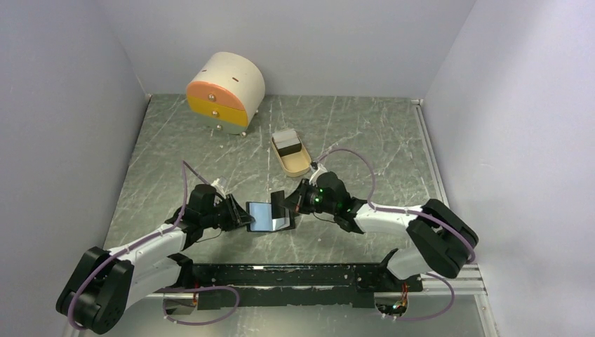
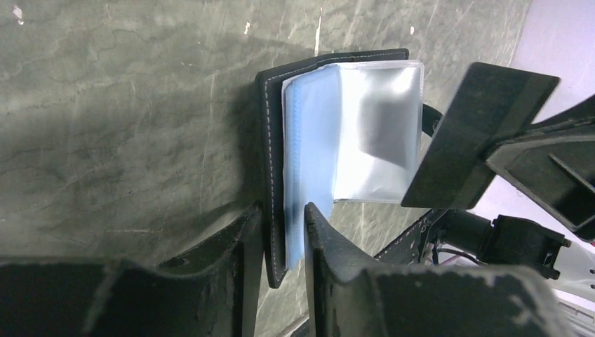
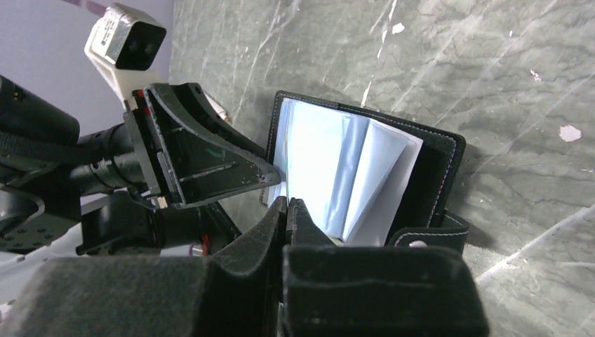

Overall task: Put the credit cards into the card holder
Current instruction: Insert the credit card into the card holder.

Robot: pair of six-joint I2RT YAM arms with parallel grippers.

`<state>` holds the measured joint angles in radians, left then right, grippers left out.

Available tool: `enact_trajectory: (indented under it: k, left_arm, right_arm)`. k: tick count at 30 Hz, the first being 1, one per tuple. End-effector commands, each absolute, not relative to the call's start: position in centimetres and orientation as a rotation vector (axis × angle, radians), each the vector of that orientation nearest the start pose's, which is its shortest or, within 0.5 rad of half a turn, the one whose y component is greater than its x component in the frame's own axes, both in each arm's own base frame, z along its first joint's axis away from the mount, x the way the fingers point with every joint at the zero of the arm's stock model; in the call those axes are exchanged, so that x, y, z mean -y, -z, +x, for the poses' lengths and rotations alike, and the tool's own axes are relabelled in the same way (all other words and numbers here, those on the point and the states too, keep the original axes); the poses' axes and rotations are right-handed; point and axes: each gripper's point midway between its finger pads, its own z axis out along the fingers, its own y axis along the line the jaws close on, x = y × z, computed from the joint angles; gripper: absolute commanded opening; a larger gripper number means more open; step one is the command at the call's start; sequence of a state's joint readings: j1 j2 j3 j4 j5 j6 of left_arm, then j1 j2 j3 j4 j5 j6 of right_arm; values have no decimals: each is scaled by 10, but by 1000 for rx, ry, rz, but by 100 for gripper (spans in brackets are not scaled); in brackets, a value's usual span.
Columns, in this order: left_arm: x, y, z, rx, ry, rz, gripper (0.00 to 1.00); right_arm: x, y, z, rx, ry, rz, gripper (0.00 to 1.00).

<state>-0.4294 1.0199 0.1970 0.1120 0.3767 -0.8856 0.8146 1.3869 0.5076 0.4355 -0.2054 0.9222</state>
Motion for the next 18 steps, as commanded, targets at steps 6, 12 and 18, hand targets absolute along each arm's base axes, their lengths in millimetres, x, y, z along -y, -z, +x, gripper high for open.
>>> enact_trajectory:
  k: [6,12,18]
  left_arm:
    - [190,-32,186,-2452,1055,-321,30]
    - [187,-27,185,-2463,1033,-297,20]
    - [186,-22,183,-2483,1014,-299,18]
  right_arm:
    - [-338,-73,213,-2265,-1354,104,0]
    - [-338,-52,213,-2285,-1338,97,0]
    - [-339,-38,211,-2316,-1322,83,0]
